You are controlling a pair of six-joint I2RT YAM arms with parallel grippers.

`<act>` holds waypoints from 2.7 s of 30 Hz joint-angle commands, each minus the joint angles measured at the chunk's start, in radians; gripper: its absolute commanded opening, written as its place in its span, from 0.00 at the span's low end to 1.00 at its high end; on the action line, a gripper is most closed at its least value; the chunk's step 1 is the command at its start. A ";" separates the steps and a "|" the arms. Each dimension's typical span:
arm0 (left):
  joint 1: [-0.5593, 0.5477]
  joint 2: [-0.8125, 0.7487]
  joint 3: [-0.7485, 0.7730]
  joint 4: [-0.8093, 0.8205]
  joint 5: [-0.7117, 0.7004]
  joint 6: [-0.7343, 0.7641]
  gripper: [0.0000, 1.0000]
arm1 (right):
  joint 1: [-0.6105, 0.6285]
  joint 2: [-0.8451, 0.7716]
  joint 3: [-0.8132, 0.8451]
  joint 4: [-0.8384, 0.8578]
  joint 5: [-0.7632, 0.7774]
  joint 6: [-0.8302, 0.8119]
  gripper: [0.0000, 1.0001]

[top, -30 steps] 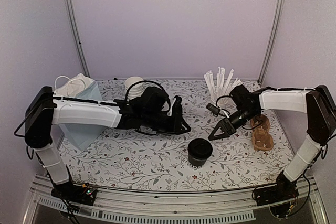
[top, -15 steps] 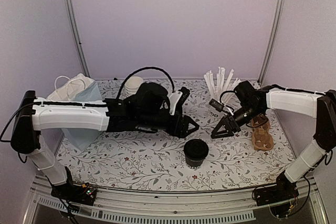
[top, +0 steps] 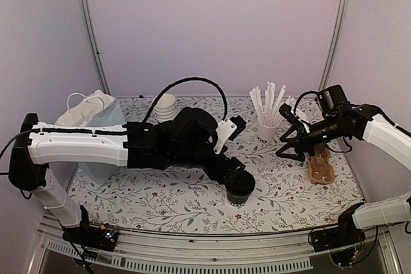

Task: Pack the takeout coffee

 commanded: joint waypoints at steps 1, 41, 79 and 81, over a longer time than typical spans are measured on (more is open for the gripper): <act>0.001 0.023 0.081 -0.128 0.004 0.082 0.82 | -0.103 -0.131 -0.084 0.086 0.110 0.016 0.81; 0.071 0.375 0.371 -0.407 0.198 0.124 0.84 | -0.273 -0.139 -0.221 0.230 -0.030 0.040 0.84; 0.535 0.076 0.085 -0.267 0.010 0.026 0.65 | -0.274 -0.106 -0.220 0.227 -0.032 0.028 0.84; 0.548 0.123 0.121 -0.269 0.021 0.035 0.65 | -0.274 -0.105 -0.220 0.227 -0.031 0.028 0.84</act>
